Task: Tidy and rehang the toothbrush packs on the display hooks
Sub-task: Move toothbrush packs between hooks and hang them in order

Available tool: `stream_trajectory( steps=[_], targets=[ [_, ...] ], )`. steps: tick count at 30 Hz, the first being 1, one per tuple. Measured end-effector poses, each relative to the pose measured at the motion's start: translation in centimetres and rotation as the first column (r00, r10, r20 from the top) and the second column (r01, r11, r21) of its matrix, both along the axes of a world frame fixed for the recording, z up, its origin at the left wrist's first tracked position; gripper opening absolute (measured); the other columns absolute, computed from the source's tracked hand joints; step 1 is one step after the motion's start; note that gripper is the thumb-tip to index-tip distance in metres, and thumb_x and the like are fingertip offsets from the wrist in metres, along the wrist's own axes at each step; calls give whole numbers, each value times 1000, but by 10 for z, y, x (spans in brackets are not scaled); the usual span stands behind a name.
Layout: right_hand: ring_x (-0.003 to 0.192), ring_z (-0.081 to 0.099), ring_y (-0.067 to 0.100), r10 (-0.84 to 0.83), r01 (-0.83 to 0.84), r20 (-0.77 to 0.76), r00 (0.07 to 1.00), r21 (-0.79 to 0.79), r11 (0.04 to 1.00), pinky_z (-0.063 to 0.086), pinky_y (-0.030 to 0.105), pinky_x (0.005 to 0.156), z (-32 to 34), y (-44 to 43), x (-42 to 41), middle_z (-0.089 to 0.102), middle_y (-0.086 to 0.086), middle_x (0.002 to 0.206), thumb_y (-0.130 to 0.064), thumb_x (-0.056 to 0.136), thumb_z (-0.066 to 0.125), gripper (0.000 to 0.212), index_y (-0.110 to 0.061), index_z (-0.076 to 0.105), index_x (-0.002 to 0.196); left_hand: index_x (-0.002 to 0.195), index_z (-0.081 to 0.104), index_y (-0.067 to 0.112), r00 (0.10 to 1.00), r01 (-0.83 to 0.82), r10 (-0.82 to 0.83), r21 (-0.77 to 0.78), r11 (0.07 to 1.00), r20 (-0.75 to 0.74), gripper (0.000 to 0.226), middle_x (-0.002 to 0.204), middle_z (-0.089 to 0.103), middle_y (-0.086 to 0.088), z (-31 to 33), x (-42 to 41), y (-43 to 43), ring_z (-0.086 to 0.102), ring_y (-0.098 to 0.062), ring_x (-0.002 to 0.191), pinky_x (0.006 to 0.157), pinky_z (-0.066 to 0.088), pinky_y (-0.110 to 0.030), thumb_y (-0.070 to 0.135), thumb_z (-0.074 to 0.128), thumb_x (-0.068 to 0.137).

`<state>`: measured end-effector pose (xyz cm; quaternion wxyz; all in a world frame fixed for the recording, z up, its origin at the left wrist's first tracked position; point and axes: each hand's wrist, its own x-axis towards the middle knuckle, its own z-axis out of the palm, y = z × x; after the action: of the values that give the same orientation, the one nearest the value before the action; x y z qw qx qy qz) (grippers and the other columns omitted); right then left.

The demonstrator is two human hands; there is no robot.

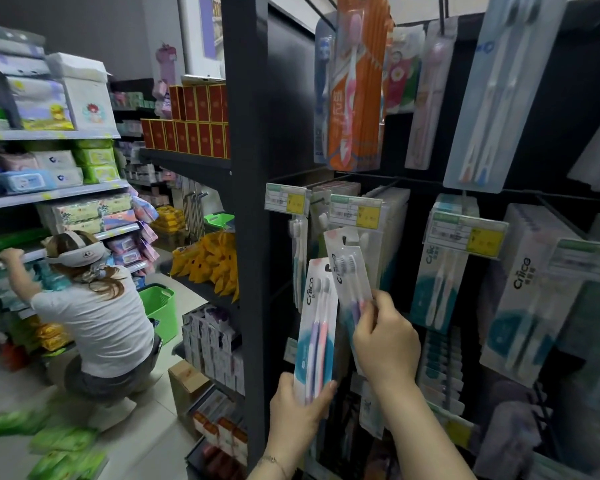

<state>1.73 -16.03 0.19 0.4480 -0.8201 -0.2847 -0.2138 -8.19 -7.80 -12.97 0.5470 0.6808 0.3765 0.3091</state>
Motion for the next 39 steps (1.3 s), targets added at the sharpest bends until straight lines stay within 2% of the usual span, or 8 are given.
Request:
stream_trajectory(
  steps=[6, 11, 16, 18, 20, 29, 34, 39],
  targets=[
    [53, 47, 12, 2, -7, 63, 998, 75, 997, 20, 14, 46, 1, 8, 2, 68, 0, 71, -16, 96, 57, 11, -12, 66, 100, 95, 54, 16, 1000, 13, -13, 3, 1000, 0, 60, 85, 68, -2, -7, -14, 4, 65, -2, 66, 62, 54, -21, 61, 81, 66],
    [50, 56, 17, 23, -37, 108, 994, 133, 990, 25, 15, 44, -1, 16, 5, 67, -1, 68, -13, 93, 62, 5, -13, 66, 95, 95, 52, 19, 999, 2, -2, 8, 1000, -53, 74, 87, 67, -1, -11, -27, 11, 65, -1, 70, 66, 55, -22, 75, 71, 50],
    [47, 56, 18, 16, -41, 149, 989, 168, 985, 24, 10, 45, 1, 19, 6, 67, -1, 64, -11, 89, 67, 3, -13, 68, 89, 98, 50, 25, 987, -20, 21, 10, 1000, -156, 78, 94, 68, 7, -22, -36, 19, 67, -3, 84, 80, 58, -28, 78, 75, 47],
    [49, 59, 18, 35, -58, 143, 989, 160, 985, 26, 12, 44, 1, 20, 8, 68, -2, 65, -15, 90, 66, 4, -16, 70, 90, 99, 49, 26, 980, -18, 19, 9, 1000, -200, 75, 95, 68, 9, -26, -40, 21, 66, 1, 84, 76, 55, -20, 76, 77, 50],
    [50, 60, 19, 61, -78, 139, 988, 119, 990, 33, 18, 44, 3, 23, 12, 68, -4, 65, -21, 93, 64, 8, -19, 71, 90, 100, 49, 27, 976, -30, 31, 9, 1000, -218, 67, 95, 67, 12, -31, -44, 23, 63, 7, 79, 67, 48, -12, 70, 80, 59],
    [52, 40, 10, 97, -98, -18, 995, -284, 954, 24, 23, 45, 35, 49, 15, 54, -5, 68, -34, 103, 38, 27, -22, 62, 98, 99, 51, 24, 966, -143, 142, 12, 990, -215, 55, 96, 67, 6, -38, -43, 36, 64, -5, 86, 76, 51, -26, 54, 85, 68],
    [70, 48, 23, 85, -93, -37, 996, -321, 943, 36, 29, 61, 64, 69, 12, 65, 4, 85, -27, 103, 40, 25, -17, 62, 102, 99, 52, 23, 976, -156, 156, 8, 988, -150, 54, 91, 68, 3, -30, -34, 43, 66, -8, 82, 77, 57, -29, 55, 84, 70],
    [93, 63, 31, 79, -93, -58, 995, -301, 949, 34, 29, 66, 81, 82, 11, 69, 9, 102, -24, 102, 43, 23, -14, 61, 111, 99, 52, 27, 984, -148, 149, 23, 989, -101, 53, 91, 68, 4, -22, -28, 46, 68, -8, 81, 79, 60, -36, 60, 81, 70]
  ],
)
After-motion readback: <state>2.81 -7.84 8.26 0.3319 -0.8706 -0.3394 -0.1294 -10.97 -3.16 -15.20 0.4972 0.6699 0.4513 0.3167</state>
